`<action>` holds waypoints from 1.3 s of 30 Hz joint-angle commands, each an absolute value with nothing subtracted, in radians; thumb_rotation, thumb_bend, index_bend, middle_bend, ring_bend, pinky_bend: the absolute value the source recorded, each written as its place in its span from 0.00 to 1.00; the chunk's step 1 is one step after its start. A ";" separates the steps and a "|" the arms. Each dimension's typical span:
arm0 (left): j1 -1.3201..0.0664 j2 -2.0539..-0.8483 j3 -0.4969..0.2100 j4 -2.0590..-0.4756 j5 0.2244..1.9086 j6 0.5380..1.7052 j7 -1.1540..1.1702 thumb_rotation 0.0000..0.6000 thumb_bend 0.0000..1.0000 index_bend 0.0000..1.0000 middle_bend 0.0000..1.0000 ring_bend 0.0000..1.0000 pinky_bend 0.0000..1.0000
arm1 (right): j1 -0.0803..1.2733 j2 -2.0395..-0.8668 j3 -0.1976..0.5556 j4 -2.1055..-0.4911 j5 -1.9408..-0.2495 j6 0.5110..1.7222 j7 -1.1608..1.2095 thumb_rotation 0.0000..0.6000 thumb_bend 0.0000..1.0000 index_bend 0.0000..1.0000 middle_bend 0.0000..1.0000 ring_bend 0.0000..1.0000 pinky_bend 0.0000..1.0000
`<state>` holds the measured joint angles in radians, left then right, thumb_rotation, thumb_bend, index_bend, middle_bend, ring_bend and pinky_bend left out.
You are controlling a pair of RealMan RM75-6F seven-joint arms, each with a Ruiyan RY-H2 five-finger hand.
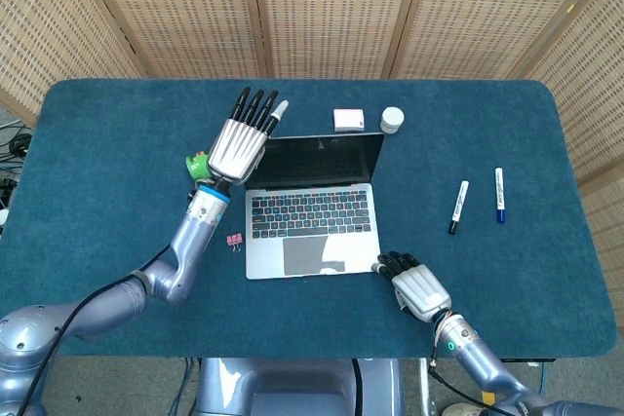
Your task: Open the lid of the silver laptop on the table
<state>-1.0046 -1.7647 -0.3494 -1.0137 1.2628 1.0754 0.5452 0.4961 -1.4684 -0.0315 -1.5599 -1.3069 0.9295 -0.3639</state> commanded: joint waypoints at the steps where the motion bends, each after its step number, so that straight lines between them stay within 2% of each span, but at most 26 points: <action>1: -0.987 -1.707 -0.303 -1.072 1.378 1.158 0.449 1.00 0.42 0.00 0.00 0.00 0.00 | 0.489 -1.458 -0.017 -1.591 -1.312 0.960 -0.353 1.00 0.90 0.12 0.16 0.06 0.12; 5: -0.952 -1.594 -0.278 -1.171 1.492 1.272 0.368 1.00 0.41 0.00 0.00 0.00 0.00 | 0.476 -1.403 0.014 -1.658 -1.360 1.038 -0.304 1.00 0.89 0.13 0.16 0.06 0.12; 9: -0.903 -1.476 -0.288 -1.301 1.503 1.328 0.369 1.00 0.40 0.00 0.00 0.00 0.00 | 0.455 -1.354 0.050 -1.663 -1.424 1.138 -0.223 1.00 0.86 0.13 0.16 0.06 0.12; 15: -0.744 -1.252 -0.278 -1.621 1.349 1.330 0.415 1.00 0.36 0.00 0.00 0.00 0.00 | 0.398 -1.316 0.108 -1.488 -1.496 1.332 -0.059 1.00 0.82 0.13 0.15 0.05 0.12; 21: -0.619 -1.163 -0.223 -1.766 1.284 1.367 0.370 1.00 0.35 0.00 0.00 0.00 0.00 | 0.336 -1.313 0.115 -1.380 -1.537 1.478 -0.021 1.00 0.81 0.13 0.13 0.01 0.12; 22: -0.602 -1.156 -0.212 -1.776 1.285 1.373 0.361 1.00 0.34 0.00 0.00 0.00 0.00 | 0.327 -1.309 0.112 -1.378 -1.545 1.497 -0.019 1.00 0.75 0.12 0.11 0.00 0.11; 24: -0.563 -1.142 -0.181 -1.794 1.292 1.393 0.348 1.00 0.29 0.00 0.00 0.00 0.00 | 0.301 -1.296 0.101 -1.386 -1.562 1.537 -0.014 1.00 0.56 0.09 0.08 0.00 0.08; 25: -0.518 -1.135 -0.144 -1.806 1.307 1.423 0.337 1.00 0.26 0.00 0.00 0.00 0.00 | 0.271 -1.272 0.083 -1.419 -1.575 1.570 -0.011 1.00 0.41 0.07 0.05 0.00 0.05; 26: -0.500 -1.134 -0.131 -1.810 1.316 1.438 0.330 1.00 0.20 0.00 0.00 0.00 0.00 | 0.259 -1.261 0.075 -1.436 -1.580 1.579 -0.010 1.00 0.30 0.05 0.04 0.00 0.04; 27: -0.481 -1.134 -0.119 -1.814 1.323 1.454 0.323 1.00 0.12 0.00 0.00 0.00 0.00 | 0.249 -1.250 0.067 -1.453 -1.585 1.586 -0.009 1.00 0.15 0.03 0.02 0.00 0.02; 28: -0.463 -1.136 -0.107 -1.818 1.330 1.469 0.316 1.00 0.08 0.00 0.00 0.00 0.00 | 0.238 -1.241 0.058 -1.471 -1.588 1.593 -0.006 1.00 0.05 0.01 0.00 0.00 0.00; 29: -0.442 -1.138 -0.092 -1.823 1.334 1.485 0.305 1.00 0.02 0.00 0.00 0.00 0.00 | 0.226 -1.231 0.048 -1.492 -1.590 1.598 0.000 1.00 0.00 0.00 0.00 0.00 0.00; 32: -0.349 -1.154 -0.032 -1.833 1.341 1.545 0.253 1.00 0.00 0.00 0.00 0.00 0.00 | 0.183 -1.177 0.002 -1.585 -1.610 1.611 0.035 1.00 0.00 0.00 0.00 0.00 0.00; 39: -0.232 -1.211 0.046 -1.733 1.416 1.619 0.161 1.00 0.00 0.00 0.00 0.00 0.00 | 0.124 -1.143 -0.014 -1.657 -1.651 1.685 -0.007 1.00 0.00 0.00 0.00 0.00 0.00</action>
